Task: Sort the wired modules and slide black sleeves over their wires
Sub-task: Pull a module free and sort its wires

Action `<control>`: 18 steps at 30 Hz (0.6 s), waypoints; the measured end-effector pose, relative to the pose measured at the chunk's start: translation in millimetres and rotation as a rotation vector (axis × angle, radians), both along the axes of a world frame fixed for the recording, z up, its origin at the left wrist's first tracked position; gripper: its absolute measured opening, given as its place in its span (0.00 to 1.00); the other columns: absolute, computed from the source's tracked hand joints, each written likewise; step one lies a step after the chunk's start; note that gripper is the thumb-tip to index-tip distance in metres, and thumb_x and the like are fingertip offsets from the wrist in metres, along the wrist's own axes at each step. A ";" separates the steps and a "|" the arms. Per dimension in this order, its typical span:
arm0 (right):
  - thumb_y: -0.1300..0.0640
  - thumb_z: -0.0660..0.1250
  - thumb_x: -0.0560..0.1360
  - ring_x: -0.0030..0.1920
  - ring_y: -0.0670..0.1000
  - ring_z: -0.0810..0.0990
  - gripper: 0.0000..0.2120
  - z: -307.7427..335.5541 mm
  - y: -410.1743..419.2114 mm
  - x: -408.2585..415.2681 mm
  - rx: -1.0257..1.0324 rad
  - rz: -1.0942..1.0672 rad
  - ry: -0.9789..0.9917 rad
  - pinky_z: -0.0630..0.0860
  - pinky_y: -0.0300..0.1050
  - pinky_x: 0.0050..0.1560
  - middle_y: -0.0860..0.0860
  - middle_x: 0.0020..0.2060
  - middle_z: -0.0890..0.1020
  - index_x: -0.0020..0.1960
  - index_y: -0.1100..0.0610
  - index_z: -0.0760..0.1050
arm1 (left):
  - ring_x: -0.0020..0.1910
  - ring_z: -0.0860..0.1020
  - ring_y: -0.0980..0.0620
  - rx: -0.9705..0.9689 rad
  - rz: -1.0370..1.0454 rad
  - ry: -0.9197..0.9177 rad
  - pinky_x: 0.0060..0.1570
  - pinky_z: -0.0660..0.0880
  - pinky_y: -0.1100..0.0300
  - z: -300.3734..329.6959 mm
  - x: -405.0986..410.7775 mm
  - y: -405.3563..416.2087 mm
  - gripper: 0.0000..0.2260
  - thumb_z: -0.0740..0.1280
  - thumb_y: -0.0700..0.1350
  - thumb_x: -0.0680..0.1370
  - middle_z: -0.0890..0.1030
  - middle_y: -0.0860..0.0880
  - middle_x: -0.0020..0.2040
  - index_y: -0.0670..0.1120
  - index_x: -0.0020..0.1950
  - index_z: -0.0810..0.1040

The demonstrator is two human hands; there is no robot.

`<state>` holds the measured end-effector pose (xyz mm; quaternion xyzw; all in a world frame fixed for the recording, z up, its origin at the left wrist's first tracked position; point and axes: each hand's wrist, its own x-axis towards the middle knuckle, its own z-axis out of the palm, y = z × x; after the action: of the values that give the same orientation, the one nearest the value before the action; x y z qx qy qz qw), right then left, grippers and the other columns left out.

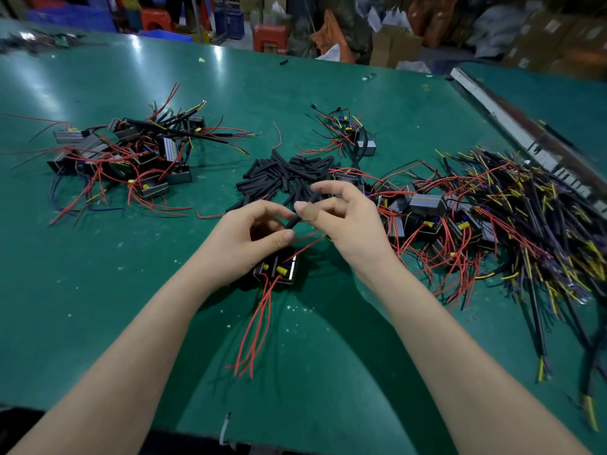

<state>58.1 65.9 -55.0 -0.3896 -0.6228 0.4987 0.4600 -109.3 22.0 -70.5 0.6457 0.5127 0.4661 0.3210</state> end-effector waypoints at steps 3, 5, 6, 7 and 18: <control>0.56 0.66 0.78 0.37 0.41 0.78 0.03 1.8 -1.8 -1.3 0.026 -0.041 0.026 0.71 0.30 0.41 0.47 0.34 0.83 0.47 0.51 0.78 | 0.36 0.75 0.59 -0.026 0.036 0.012 0.43 0.72 0.65 -0.1 0.1 0.6 0.08 0.70 0.40 0.75 0.79 0.55 0.38 0.55 0.46 0.78; 0.55 0.63 0.80 0.40 0.44 0.75 0.08 3.0 -1.7 0.8 0.081 -0.066 -0.018 0.71 0.36 0.45 0.59 0.38 0.82 0.45 0.50 0.80 | 0.36 0.75 0.61 -0.033 0.056 0.009 0.42 0.72 0.67 1.7 1.3 -0.4 0.07 0.70 0.42 0.75 0.80 0.56 0.37 0.55 0.44 0.78; 0.55 0.63 0.80 0.41 0.45 0.76 0.09 3.2 -1.9 1.5 0.106 -0.050 -0.051 0.72 0.39 0.47 0.59 0.39 0.82 0.45 0.50 0.80 | 0.36 0.76 0.62 -0.025 0.054 -0.001 0.42 0.72 0.70 2.9 2.7 -1.4 0.04 0.69 0.45 0.76 0.81 0.57 0.37 0.54 0.44 0.78; 0.55 0.64 0.80 0.41 0.45 0.77 0.08 3.0 -2.5 1.1 0.141 -0.028 -0.102 0.74 0.41 0.48 0.55 0.39 0.83 0.45 0.50 0.80 | 0.38 0.76 0.62 -0.013 0.051 -0.014 0.42 0.72 0.70 4.9 4.3 -2.2 0.02 0.67 0.49 0.76 0.81 0.56 0.38 0.54 0.44 0.78; 0.54 0.63 0.80 0.37 0.57 0.79 0.10 2.8 0.7 -0.2 0.186 -0.257 -0.186 0.76 0.51 0.45 0.54 0.35 0.82 0.40 0.49 0.76 | 0.36 0.75 0.63 -0.082 0.018 0.203 0.42 0.70 0.68 7.9 -8.6 -3.6 0.08 0.67 0.47 0.77 0.80 0.53 0.39 0.49 0.38 0.80</control>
<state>57.9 66.6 -52.2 -0.4661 -0.6511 0.3381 0.4944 -117.9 18.4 -62.6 0.6713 0.5668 0.3798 0.2896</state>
